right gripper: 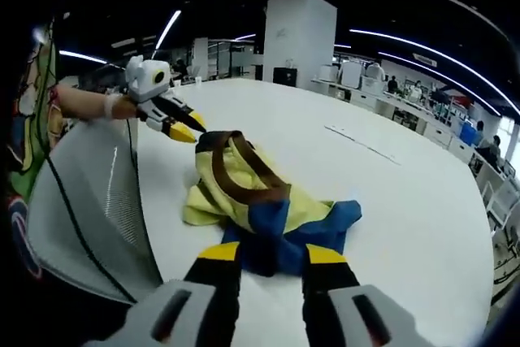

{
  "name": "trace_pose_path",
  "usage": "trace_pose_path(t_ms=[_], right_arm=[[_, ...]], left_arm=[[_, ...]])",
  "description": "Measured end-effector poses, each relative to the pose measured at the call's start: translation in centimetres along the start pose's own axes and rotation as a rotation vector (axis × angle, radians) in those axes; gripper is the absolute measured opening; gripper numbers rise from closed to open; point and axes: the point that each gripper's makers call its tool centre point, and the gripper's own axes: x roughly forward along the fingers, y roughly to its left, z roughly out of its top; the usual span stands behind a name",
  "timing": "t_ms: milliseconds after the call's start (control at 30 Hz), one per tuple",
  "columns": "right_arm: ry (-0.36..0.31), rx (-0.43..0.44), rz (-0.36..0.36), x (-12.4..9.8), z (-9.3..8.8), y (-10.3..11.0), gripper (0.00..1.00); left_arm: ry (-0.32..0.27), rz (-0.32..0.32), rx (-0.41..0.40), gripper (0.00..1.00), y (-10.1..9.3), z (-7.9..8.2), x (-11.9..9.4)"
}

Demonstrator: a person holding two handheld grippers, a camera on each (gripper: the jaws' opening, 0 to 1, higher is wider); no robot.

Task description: Fold the garment on the visible template until the final outline fits inside the template.

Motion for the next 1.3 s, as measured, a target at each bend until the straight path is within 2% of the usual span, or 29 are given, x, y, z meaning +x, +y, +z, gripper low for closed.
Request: trace_pose_path(t_ms=[300, 600, 1067, 1300], right_arm=[[0.034, -0.027, -0.016, 1.0, -0.7, 0.0, 0.19], [0.076, -0.024, -0.023, 2.9, -1.7, -0.7, 0.11], [0.101, -0.010, -0.026, 3.0, -2.4, -0.9, 0.02], [0.098, -0.010, -0.029, 3.1, -2.6, -0.8, 0.03]], left_arm=[[0.006, 0.047, -0.015, 0.08, 0.5, -0.1, 0.3], [0.021, 0.054, -0.034, 0.07, 0.4, -1.0, 0.4], [0.029, 0.051, -0.042, 0.06, 0.3, -1.5, 0.9], [0.028, 0.060, -0.057, 0.04, 0.5, -1.7, 0.8]])
